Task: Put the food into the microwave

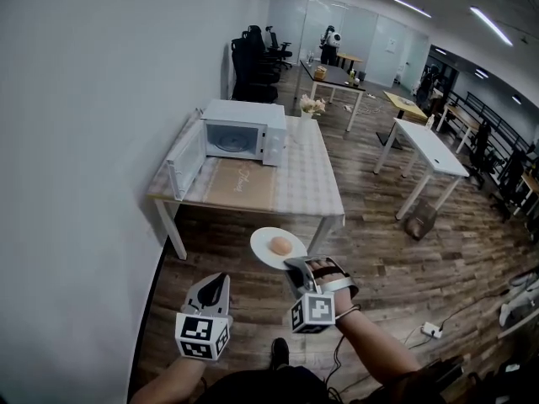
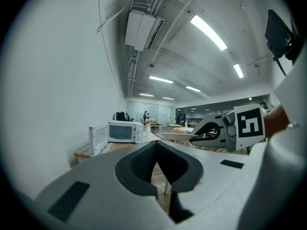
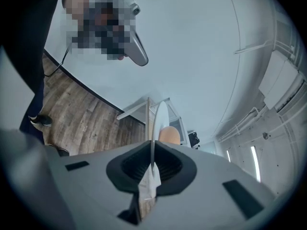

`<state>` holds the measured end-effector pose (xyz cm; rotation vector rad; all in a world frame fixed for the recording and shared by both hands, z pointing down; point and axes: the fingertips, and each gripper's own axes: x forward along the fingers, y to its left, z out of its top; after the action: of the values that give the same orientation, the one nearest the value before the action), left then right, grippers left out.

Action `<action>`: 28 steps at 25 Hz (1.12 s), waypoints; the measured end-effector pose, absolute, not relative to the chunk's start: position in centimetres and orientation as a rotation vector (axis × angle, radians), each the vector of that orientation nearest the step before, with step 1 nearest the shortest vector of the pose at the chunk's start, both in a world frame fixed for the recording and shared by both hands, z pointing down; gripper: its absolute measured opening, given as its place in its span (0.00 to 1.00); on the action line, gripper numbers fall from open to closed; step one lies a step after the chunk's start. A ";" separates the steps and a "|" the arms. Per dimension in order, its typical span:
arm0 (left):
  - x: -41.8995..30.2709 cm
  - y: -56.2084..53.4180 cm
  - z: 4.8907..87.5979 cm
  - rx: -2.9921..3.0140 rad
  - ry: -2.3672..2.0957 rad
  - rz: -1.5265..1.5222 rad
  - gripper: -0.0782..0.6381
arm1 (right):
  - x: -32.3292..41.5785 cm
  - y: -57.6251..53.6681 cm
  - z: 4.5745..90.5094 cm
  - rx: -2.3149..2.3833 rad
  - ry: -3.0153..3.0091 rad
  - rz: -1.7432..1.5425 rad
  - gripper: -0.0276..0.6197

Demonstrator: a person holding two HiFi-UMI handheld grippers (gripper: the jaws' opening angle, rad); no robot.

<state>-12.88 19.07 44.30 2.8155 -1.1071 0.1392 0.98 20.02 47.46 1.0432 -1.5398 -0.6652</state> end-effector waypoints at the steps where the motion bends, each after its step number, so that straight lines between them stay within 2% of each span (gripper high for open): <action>1: -12.3 18.6 44.2 2.815 -1.112 0.141 0.12 | 1.6 19.6 47.4 1.043 -1.542 -0.668 0.08; 28: 2.0 8.2 44.9 2.742 -1.255 0.215 0.12 | 15.5 7.6 47.8 0.989 -1.664 -0.739 0.08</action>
<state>2.05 8.21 44.89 2.7423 -1.2553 0.2155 15.46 7.60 47.84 0.9891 -1.6638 -0.7386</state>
